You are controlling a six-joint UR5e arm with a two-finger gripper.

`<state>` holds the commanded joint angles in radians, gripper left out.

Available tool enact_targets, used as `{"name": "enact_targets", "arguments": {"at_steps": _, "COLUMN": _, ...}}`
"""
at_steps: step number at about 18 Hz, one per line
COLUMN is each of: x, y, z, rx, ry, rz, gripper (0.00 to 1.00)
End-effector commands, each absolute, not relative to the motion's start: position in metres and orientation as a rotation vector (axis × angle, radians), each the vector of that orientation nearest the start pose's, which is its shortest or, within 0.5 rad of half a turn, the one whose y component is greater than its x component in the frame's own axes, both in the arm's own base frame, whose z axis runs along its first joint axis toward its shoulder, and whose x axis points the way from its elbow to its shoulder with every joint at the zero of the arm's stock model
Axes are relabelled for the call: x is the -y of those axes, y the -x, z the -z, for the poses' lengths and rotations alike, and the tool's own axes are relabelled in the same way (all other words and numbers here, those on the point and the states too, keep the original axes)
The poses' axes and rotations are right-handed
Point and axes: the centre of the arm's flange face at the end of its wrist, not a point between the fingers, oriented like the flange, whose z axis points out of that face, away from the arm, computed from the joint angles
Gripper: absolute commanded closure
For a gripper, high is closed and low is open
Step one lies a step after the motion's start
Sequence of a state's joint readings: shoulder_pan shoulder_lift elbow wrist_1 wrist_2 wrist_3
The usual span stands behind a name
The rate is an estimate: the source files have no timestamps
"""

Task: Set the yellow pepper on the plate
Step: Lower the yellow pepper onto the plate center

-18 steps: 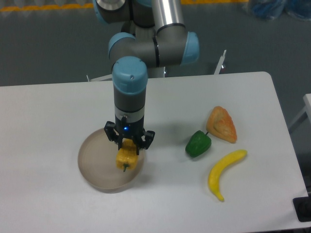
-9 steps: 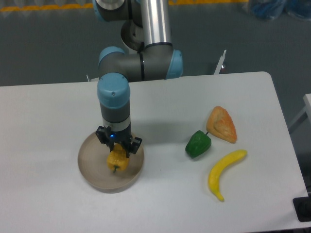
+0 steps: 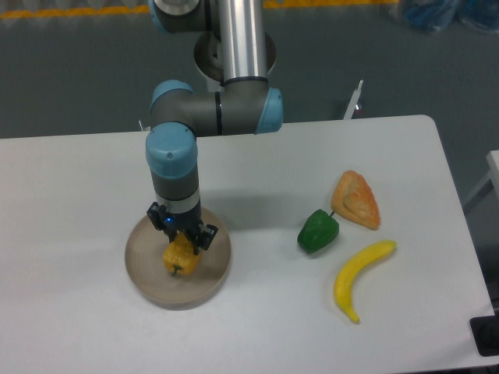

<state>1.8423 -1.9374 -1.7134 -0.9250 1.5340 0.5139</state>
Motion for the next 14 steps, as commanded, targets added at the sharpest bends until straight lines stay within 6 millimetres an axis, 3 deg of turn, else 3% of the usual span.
{"name": "enact_targets", "arguments": {"at_steps": 14, "x": -0.6227, "y": 0.0247, "z": -0.2745, "rx": -0.361, "ry": 2.993, "rz": -0.007, "gripper": 0.65}}
